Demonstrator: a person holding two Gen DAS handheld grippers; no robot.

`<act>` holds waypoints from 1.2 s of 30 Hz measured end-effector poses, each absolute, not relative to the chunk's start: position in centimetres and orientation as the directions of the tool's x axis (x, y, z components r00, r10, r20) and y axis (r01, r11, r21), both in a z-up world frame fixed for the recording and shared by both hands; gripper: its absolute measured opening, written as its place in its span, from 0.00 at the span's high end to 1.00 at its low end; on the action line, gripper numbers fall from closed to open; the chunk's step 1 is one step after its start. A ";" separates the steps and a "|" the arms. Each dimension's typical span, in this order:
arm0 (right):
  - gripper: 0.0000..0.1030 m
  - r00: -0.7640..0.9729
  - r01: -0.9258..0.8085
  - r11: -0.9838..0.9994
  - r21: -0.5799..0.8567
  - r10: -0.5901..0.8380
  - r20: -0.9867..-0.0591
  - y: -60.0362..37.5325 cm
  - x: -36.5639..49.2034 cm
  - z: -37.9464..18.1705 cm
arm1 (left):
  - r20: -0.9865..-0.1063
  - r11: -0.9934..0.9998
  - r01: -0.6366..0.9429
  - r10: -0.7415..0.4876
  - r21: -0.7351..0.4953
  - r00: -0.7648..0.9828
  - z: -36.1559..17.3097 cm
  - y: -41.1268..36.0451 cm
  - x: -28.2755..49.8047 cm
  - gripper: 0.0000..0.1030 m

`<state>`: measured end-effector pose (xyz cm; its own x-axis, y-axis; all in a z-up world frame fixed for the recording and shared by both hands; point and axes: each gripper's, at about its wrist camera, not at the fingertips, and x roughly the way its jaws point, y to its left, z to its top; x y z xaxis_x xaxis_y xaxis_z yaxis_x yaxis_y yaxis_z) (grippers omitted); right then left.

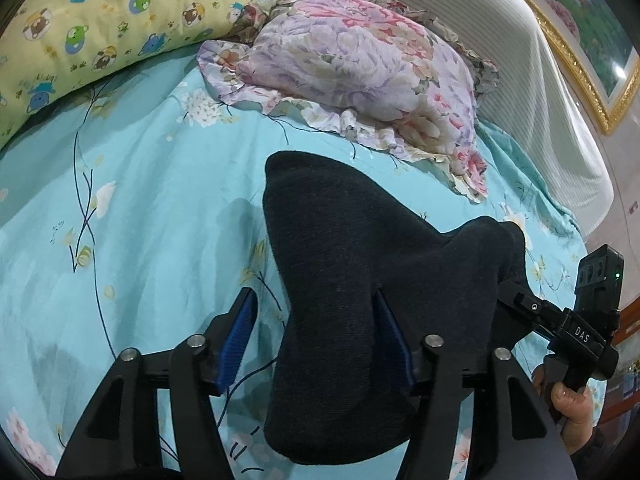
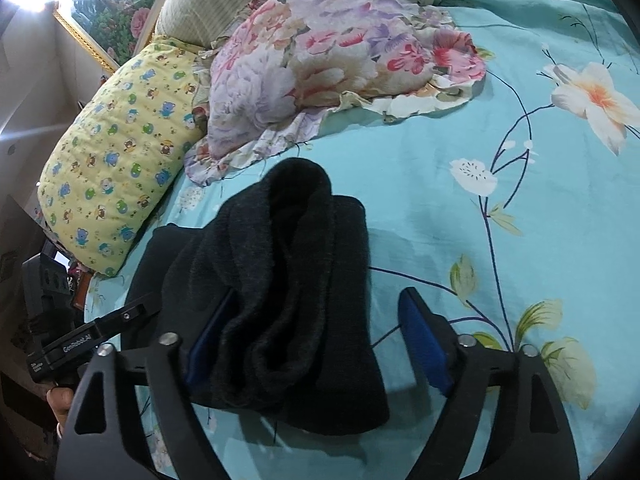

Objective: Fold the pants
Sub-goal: 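Open both grippers and pull them back from the folded pants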

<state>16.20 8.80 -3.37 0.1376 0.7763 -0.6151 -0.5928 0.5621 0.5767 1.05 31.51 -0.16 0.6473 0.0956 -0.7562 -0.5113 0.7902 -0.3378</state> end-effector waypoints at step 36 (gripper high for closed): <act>0.03 0.225 -0.843 0.439 0.311 0.813 -0.536 6.3 7.0 2.4 | -0.716 0.827 -0.544 0.294 -0.142 0.634 2.5 24.8 -5.8 0.23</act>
<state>6.97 6.30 2.42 0.2254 0.8134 -0.5363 -0.8433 0.4385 0.3107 -5.84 24.76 2.47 0.6337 0.2937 -0.7156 -0.5441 0.8269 -0.1424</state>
